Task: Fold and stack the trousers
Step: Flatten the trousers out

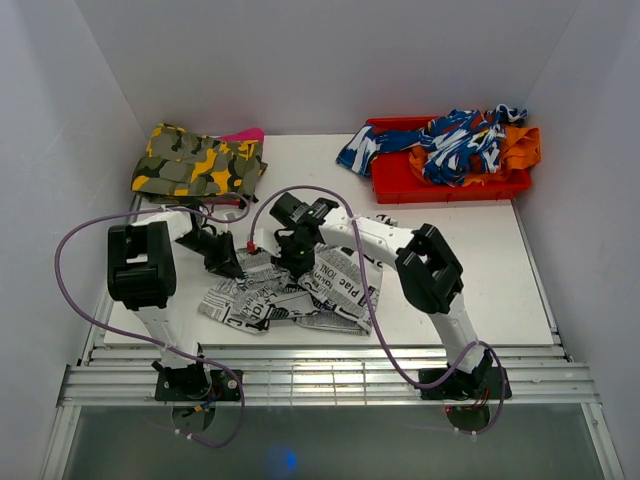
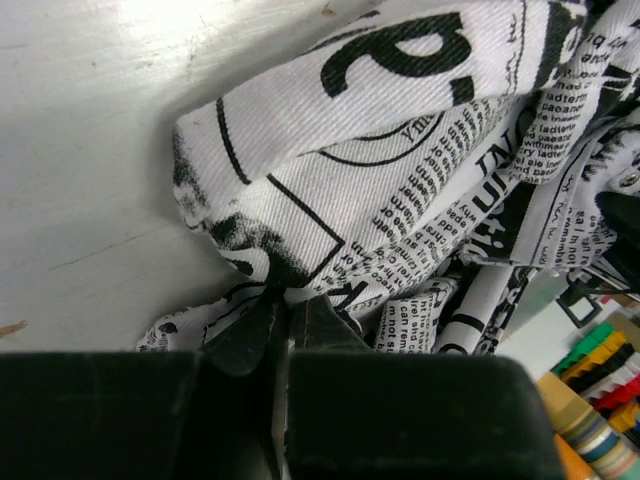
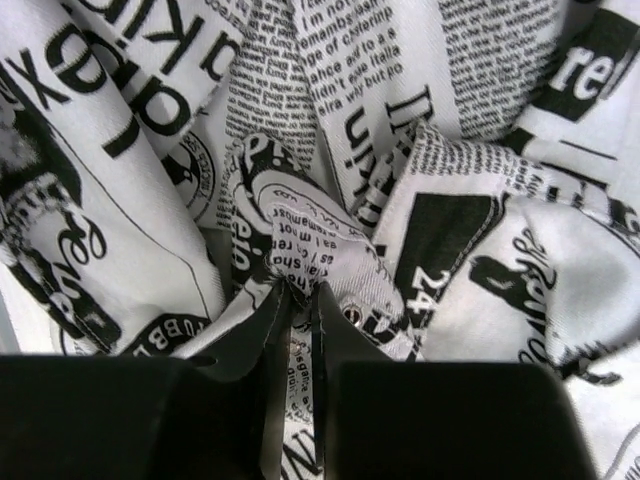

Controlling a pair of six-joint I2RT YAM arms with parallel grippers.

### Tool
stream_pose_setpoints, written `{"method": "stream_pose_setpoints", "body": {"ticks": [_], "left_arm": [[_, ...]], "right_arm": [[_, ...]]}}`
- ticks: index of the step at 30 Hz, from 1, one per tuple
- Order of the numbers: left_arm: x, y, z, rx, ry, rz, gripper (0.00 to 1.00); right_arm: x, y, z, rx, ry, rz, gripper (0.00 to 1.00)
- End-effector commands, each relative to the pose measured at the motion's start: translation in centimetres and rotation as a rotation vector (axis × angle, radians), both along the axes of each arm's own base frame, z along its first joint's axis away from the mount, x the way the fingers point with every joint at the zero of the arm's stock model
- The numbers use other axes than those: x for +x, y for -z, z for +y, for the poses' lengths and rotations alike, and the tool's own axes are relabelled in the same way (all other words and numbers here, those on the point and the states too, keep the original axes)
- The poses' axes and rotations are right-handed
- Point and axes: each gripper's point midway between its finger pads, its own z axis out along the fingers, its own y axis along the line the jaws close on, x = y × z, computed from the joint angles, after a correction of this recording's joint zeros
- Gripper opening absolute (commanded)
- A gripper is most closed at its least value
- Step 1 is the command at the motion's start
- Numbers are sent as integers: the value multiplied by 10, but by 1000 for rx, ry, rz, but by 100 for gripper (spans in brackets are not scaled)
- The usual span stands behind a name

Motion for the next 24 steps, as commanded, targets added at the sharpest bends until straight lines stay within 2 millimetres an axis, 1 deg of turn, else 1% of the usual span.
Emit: {"method": "stream_pose_setpoints", "body": {"ticks": [1, 2, 3, 4, 5, 6, 7, 8, 9, 10, 11, 12, 13, 14, 15, 16, 17, 19, 20, 21, 22, 23, 24], "left_arm": [[4, 18, 25, 90, -6, 1, 7], [5, 20, 30, 108, -7, 1, 3], [6, 20, 34, 121, -12, 0, 0], [10, 19, 42, 128, -29, -8, 0], [11, 20, 47, 140, -33, -8, 0], [12, 21, 51, 148, -38, -9, 0], [14, 20, 58, 155, -51, -10, 0], [16, 20, 62, 165, -56, -11, 0], [15, 23, 66, 179, -54, -4, 0], [15, 22, 71, 184, -62, -3, 0], [17, 22, 77, 197, -69, -6, 0], [18, 21, 80, 204, -73, -9, 0], [19, 21, 82, 210, -74, -10, 0], [23, 20, 85, 218, -77, -19, 0], [23, 20, 91, 234, -83, -16, 0], [25, 20, 94, 241, -85, -20, 0], [28, 18, 98, 250, -92, -27, 0], [29, 18, 111, 278, -110, -26, 0], [30, 18, 115, 285, -115, -28, 0], [32, 17, 123, 293, -131, -32, 0], [33, 16, 128, 304, -136, -31, 0], [33, 17, 131, 311, -138, -29, 0], [37, 15, 137, 319, -149, -39, 0]], "right_arm": [[18, -45, -10, 72, 58, -70, 8], [29, -56, -21, 85, 109, -78, 8], [33, -84, -29, 135, 135, -109, 8], [36, -91, -41, 142, 167, -108, 8], [51, -103, -61, 162, 228, -122, 8], [54, -132, -76, 214, 269, -159, 8], [56, -132, -92, 207, 306, -156, 8], [70, -139, -118, 215, 377, -172, 8], [68, -160, -136, 251, 415, -204, 8], [68, -162, -152, 250, 449, -208, 8], [66, -163, -185, 238, 506, -237, 8], [63, -162, -201, 228, 541, -250, 8], [67, -158, -231, 190, 595, -287, 8], [53, -149, -255, 165, 628, -301, 8], [47, -143, -274, 140, 657, -314, 8], [48, -137, -309, 86, 719, -353, 8], [32, -124, -331, 50, 748, -369, 8], [16, -110, -366, -15, 797, -396, 8], [7, -112, -390, -44, 819, -444, 8], [-6, -93, -401, -88, 822, -421, 8], [-13, -87, -414, -123, 846, -427, 8], [-23, -85, -423, -148, 837, -444, 8], [-33, -71, -427, -174, 833, -419, 8]]}}
